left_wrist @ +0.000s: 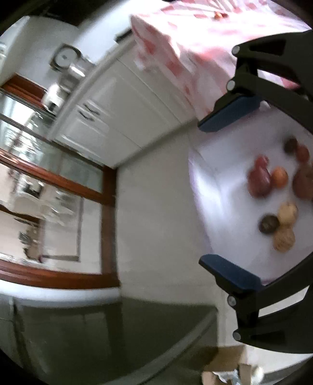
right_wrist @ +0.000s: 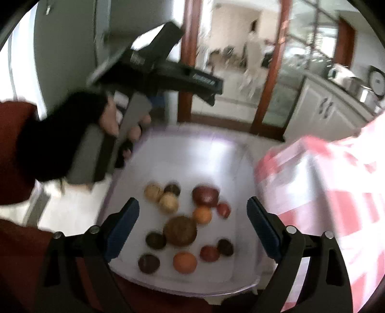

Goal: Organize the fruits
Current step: 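Swing both open tools back to the orange and tomato on the table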

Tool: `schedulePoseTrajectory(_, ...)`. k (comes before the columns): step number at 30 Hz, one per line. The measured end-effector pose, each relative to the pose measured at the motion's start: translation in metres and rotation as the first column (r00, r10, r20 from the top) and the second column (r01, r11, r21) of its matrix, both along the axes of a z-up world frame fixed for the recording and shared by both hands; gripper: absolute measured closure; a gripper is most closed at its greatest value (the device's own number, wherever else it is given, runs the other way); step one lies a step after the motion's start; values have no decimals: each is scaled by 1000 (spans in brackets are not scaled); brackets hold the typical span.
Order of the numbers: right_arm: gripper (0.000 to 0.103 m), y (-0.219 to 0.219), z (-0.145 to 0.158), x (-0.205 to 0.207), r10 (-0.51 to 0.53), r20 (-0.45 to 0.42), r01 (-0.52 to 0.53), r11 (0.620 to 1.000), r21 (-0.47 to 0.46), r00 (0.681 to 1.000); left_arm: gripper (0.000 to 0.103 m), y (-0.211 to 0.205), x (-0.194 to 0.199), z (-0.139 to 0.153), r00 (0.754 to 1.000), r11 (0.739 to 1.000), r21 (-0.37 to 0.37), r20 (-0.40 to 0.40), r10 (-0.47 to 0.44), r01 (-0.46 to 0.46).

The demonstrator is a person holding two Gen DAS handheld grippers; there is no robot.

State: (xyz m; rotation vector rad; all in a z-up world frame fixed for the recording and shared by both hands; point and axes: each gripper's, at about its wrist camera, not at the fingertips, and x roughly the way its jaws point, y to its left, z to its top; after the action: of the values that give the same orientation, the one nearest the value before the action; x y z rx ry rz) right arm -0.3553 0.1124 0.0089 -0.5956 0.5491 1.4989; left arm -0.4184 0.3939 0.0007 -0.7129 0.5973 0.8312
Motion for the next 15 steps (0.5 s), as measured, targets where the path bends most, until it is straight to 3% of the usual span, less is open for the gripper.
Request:
schedulePoseTrajectory(5,15,-37,56,35,-133,-60,142,974,177,989,1,-23,48,51,987,990,84,111,-120,111)
schedulePoseTrajectory(8,15,-67,86,67,-257,-107,277,924,264,960,1,-46,84,68,965,973,117,147,-216,199)
schedulePoseTrajectory(11,14,-103,111,107,-398,-172,433,842,321,901,1,-81,134,78,927,937,156,165,-337,312)
schedulePoseTrajectory(14,14,-137,126,151,-531,-243,584,741,330,812,1,-124,191,79,869,886,151,178,-461,439)
schedulePoseTrajectory(15,14,-152,130,171,-585,-269,644,694,321,765,1,-143,216,78,840,855,153,164,-517,496)
